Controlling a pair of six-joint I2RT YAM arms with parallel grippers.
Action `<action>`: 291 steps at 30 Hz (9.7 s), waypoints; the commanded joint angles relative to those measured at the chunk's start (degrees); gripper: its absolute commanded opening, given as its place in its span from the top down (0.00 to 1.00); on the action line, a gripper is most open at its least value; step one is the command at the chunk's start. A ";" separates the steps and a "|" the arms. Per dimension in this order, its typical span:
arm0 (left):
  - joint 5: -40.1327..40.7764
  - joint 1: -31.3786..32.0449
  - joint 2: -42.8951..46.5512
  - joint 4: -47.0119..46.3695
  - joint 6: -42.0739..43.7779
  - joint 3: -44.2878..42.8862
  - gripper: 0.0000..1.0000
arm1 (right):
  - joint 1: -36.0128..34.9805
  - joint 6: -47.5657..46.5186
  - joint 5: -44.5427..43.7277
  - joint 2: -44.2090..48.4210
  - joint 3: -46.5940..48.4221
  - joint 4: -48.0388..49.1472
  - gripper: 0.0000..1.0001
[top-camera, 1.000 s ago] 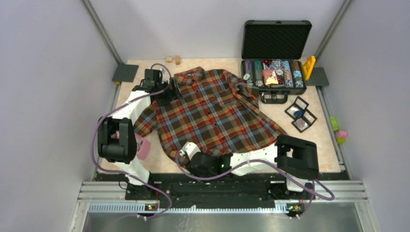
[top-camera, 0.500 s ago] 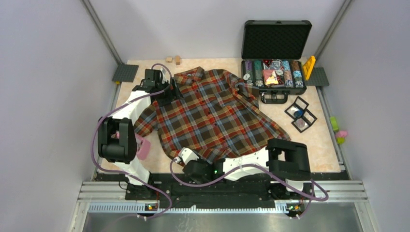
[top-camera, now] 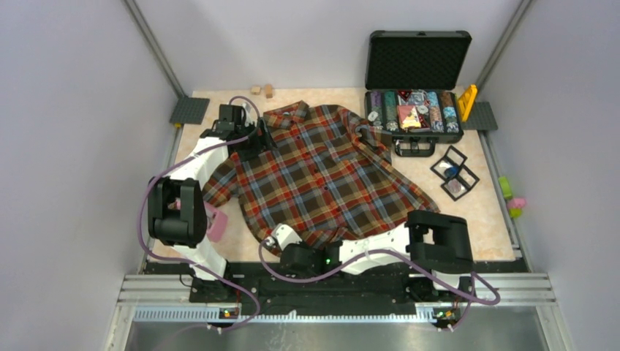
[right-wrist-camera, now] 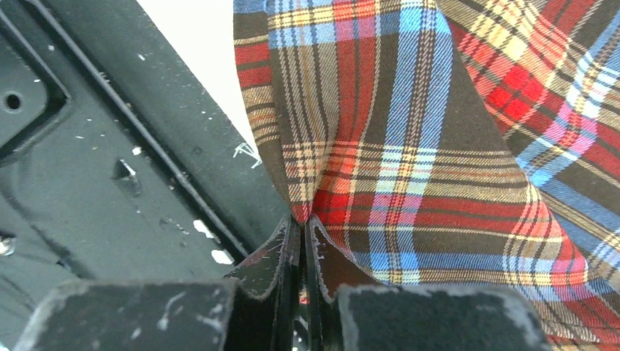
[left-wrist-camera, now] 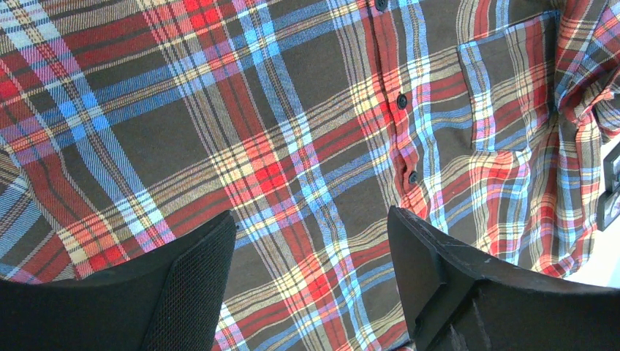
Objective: Pin the brooch onto the clothing
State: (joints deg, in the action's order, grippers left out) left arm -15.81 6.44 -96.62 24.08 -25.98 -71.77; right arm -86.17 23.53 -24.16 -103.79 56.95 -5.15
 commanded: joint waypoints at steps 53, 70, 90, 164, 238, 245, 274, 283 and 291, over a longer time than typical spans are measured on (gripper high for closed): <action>3.46 -1.71 3.43 1.58 3.27 -2.47 0.18 | 30.63 -2.51 13.45 16.78 0.35 -3.67 0.27; 1.70 -1.61 3.78 1.68 3.22 -2.65 0.18 | 33.00 -4.47 15.30 -0.61 6.44 -0.64 0.59; 1.13 -1.69 3.98 2.11 3.37 -3.11 0.18 | 24.26 1.93 15.69 -3.09 5.28 -1.68 0.72; -2.14 -5.32 0.33 2.96 3.39 -4.46 0.18 | 74.45 -14.18 20.72 0.91 24.22 -12.40 0.44; -5.98 -4.92 29.53 7.81 12.53 8.05 0.17 | 101.08 16.88 13.09 22.09 -21.53 16.84 0.57; -5.97 -4.87 29.47 7.96 12.65 7.96 0.17 | 101.20 17.56 13.02 19.48 -21.44 18.88 0.60; -5.55 -4.92 29.51 8.19 12.97 7.98 0.18 | 101.37 15.84 11.69 16.85 -18.64 20.55 0.70; -5.43 -4.86 29.73 8.18 13.05 8.04 0.18 | 101.35 15.07 11.27 16.61 -17.93 20.27 0.77; -5.28 -4.92 29.74 8.02 13.13 8.09 0.18 | 101.29 15.80 12.10 16.77 -17.90 20.27 0.91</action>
State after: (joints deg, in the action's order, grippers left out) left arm -21.17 1.41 -67.99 33.45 -13.74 -63.53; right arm 14.41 39.29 -11.90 -87.15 36.88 12.86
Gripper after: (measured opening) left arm 0.825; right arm 0.122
